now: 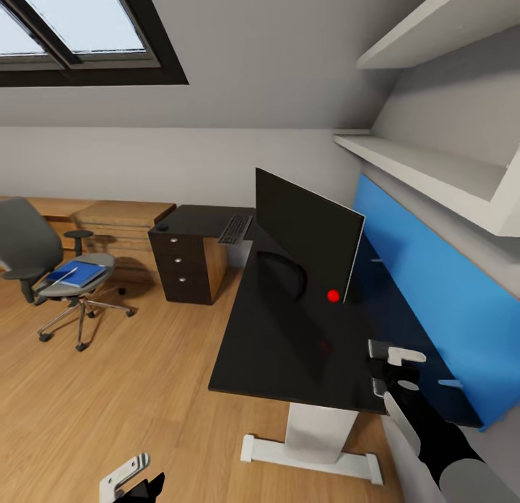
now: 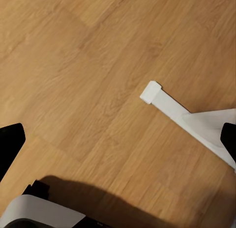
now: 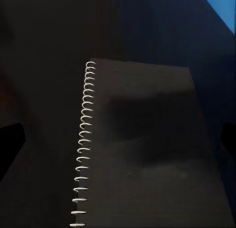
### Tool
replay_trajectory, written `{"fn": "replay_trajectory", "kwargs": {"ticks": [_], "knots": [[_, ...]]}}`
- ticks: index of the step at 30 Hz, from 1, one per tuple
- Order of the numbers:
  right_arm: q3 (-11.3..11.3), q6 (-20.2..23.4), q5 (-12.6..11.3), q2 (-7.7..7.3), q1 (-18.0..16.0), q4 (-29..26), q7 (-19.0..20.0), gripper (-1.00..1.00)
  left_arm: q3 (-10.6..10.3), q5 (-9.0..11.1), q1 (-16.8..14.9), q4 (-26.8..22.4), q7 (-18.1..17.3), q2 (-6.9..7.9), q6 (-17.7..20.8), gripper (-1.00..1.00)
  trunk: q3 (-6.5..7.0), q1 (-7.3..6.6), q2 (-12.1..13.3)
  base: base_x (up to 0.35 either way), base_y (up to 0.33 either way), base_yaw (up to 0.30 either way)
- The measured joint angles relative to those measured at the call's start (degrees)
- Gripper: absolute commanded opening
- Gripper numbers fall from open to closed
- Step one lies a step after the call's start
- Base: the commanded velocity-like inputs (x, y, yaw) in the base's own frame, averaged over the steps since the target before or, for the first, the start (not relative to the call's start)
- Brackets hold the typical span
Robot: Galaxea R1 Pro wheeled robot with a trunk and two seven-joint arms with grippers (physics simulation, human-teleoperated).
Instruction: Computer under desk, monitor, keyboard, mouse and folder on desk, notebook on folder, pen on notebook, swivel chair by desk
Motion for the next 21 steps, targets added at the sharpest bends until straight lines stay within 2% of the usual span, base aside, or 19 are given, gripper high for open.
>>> {"fn": "replay_trajectory", "kwargs": {"ticks": [7, 14, 18, 21], "knots": [[-0.02, -0.13, -0.01, -0.16, 0.01, -0.93, -0.02, 1.00, -0.02, -0.03, 0.00, 0.25, -0.04, 0.00, -0.10, 1.00, 0.00, 0.00, 0.00, 0.216, -0.068, 0.000], [0.05, -0.25, -0.02, -0.23, 0.01, -1.15, 0.03, 1.00, -0.03, -0.07, 0.00, 0.31, -0.04, 0.00, -0.12, 1.00, 0.00, 0.01, 0.01, 0.035, -0.013, 0.000], [-1.26, 1.06, -1.13, -1.31, -1.29, 0.13, 1.31, 1.00, 1.22, -0.07, 0.00, -0.98, 0.06, -0.37, -0.30, 1.00, 0.00, 0.02, 0.01, 0.000, 0.000, 0.000], [-0.92, 0.93, -0.20, -0.34, -1.60, 1.10, 1.64, 1.00, 2.20, -0.17, 0.00, -0.81, 0.17, -0.23, -0.68, 1.00, 0.00, 0.02, 0.01, 0.000, 0.000, 0.000]]}}
